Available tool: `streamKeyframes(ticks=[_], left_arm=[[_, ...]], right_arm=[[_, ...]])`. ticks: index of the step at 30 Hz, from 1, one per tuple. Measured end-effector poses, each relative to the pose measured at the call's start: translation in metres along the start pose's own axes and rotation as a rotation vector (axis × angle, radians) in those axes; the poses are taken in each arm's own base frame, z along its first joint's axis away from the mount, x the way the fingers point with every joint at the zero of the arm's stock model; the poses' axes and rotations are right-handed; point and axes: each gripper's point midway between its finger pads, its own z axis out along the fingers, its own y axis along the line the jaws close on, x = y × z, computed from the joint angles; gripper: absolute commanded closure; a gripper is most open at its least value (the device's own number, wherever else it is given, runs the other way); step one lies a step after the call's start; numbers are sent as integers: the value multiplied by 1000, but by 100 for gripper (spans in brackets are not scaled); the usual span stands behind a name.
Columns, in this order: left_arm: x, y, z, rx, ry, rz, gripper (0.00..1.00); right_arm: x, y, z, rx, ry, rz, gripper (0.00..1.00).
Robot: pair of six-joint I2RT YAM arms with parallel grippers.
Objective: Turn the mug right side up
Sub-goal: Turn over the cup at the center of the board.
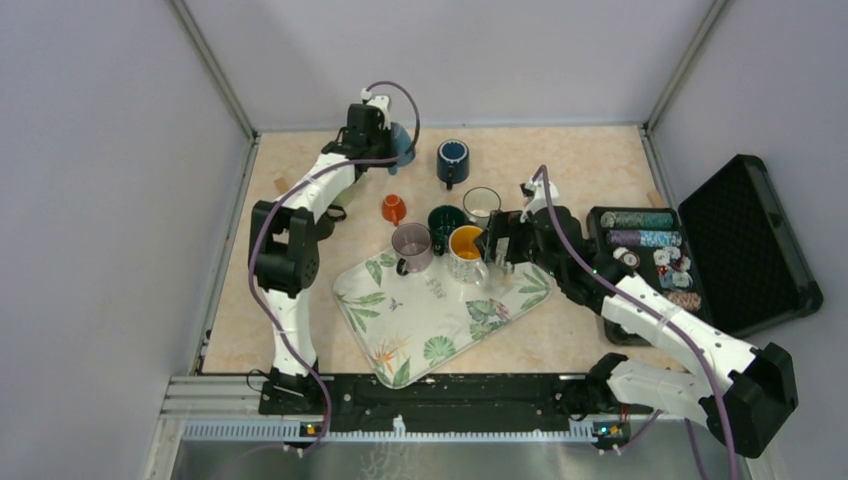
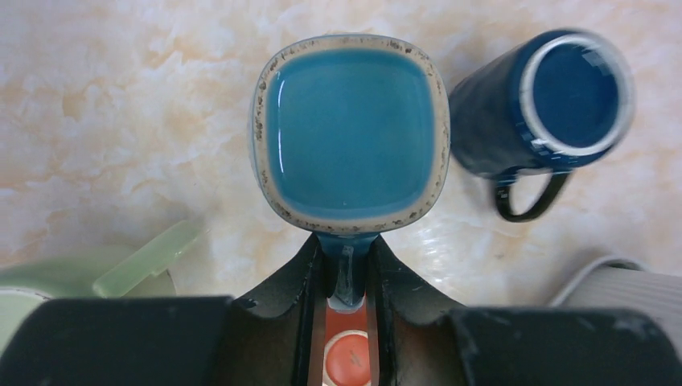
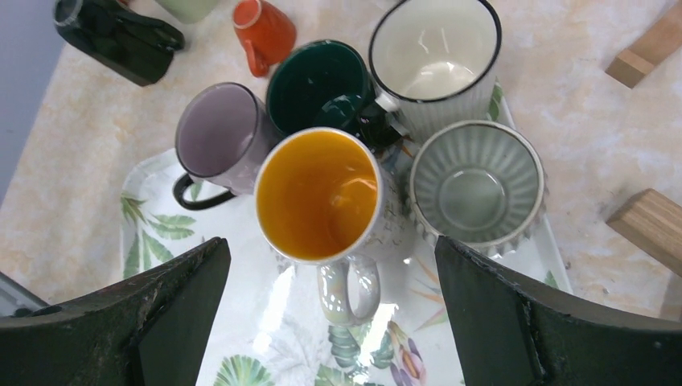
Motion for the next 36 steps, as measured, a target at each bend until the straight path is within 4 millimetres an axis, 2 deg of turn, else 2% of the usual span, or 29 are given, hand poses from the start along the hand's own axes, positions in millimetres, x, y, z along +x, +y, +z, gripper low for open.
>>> streamKeyframes(ticks=[8,14,21,27,36], left_arm=[[-54,-43,-53,198,-140,-49,100],[-78,-80,-96,387,-204,-107,100],[-82,-125,-140,611,-229,-175,100],[-78,-167,-173,815,-216,-228,100],[-71,-216,-213,1058,-186,-279,100]], right_arm=[[-27,15,5,-78,-54,70,1],[-54,17,13,-182,-99,188,1],[-86,28,13,-324,-169,279,1],[-101,39,12,-419,-198,307,1],[-129,48,-3,-533,-282,326,5]])
